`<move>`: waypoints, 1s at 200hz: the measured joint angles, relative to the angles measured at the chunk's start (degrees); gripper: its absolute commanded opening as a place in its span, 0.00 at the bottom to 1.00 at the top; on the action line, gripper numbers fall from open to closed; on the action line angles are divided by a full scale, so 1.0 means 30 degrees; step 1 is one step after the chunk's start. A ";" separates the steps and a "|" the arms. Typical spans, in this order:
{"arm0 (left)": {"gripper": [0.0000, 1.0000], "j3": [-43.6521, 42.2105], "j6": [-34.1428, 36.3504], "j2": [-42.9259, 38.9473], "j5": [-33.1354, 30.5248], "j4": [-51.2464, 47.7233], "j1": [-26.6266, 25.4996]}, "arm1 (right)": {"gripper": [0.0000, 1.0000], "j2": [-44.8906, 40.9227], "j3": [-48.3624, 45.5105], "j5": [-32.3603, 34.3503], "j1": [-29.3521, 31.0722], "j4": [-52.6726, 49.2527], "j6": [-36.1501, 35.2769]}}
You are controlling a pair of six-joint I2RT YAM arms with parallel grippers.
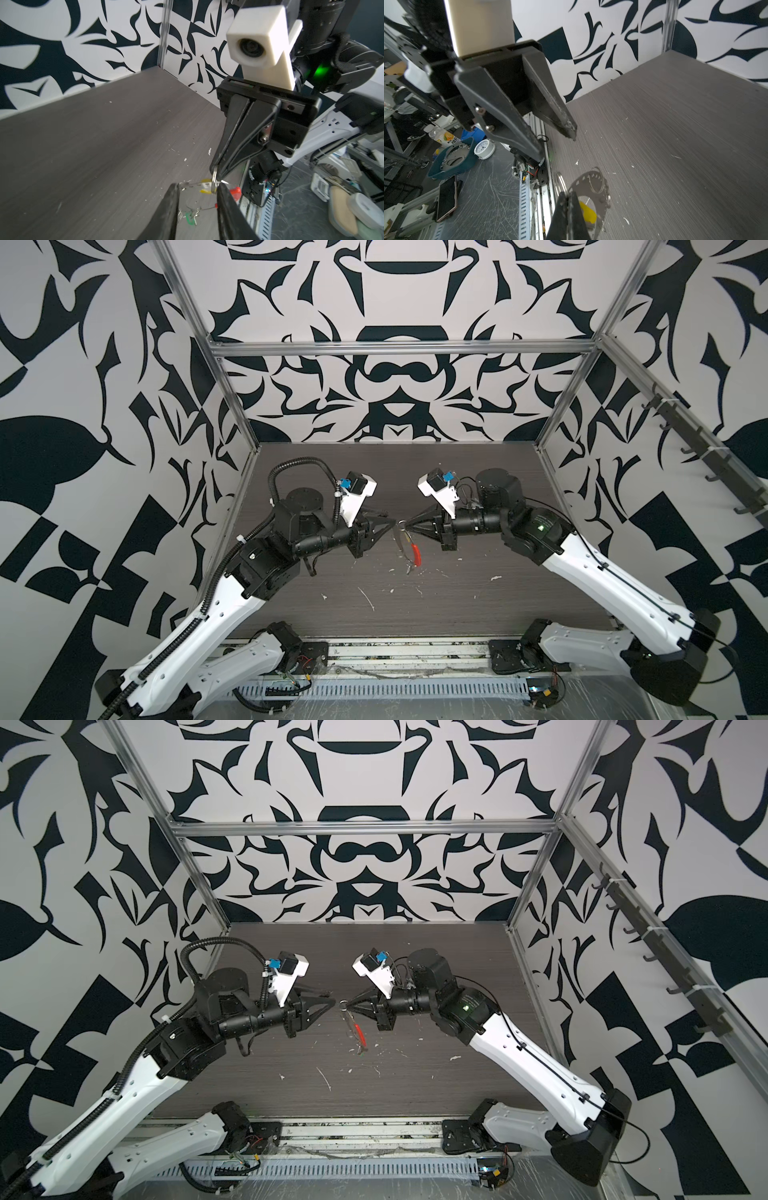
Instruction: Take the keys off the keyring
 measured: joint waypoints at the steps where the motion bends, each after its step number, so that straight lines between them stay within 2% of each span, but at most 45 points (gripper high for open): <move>1: 0.33 0.0022 0.0000 0.0022 0.0058 -0.0022 0.0036 | 0.00 0.0007 0.0022 0.0022 0.0000 -0.0066 -0.0015; 39: 0.32 0.0597 -0.0189 0.1333 0.3016 -0.0874 0.0721 | 0.00 0.0313 0.0641 0.1049 0.0058 -0.2004 -0.0539; 78: 0.34 0.0984 -0.0299 0.2025 0.4605 -0.1290 0.0736 | 0.00 0.0612 0.1253 0.1792 0.0408 -0.2732 -0.0903; 112: 0.28 0.1326 -0.0342 0.2761 0.4852 -0.1632 0.0736 | 0.00 0.0882 0.1530 0.2142 0.0685 -0.3249 -0.1115; 153: 0.33 0.1355 -0.0138 0.2761 0.4291 -0.1894 0.0772 | 0.00 0.1086 0.1683 0.2608 0.0984 -0.3439 -0.1399; 190: 0.31 0.1450 0.0015 0.2747 0.3942 -0.2280 0.0772 | 0.00 0.1086 0.1851 0.2841 0.1188 -0.3439 -0.1486; 200: 0.28 0.1530 0.0015 0.2849 0.3934 -0.2412 0.0772 | 0.00 0.1078 0.1902 0.2929 0.1260 -0.3432 -0.1494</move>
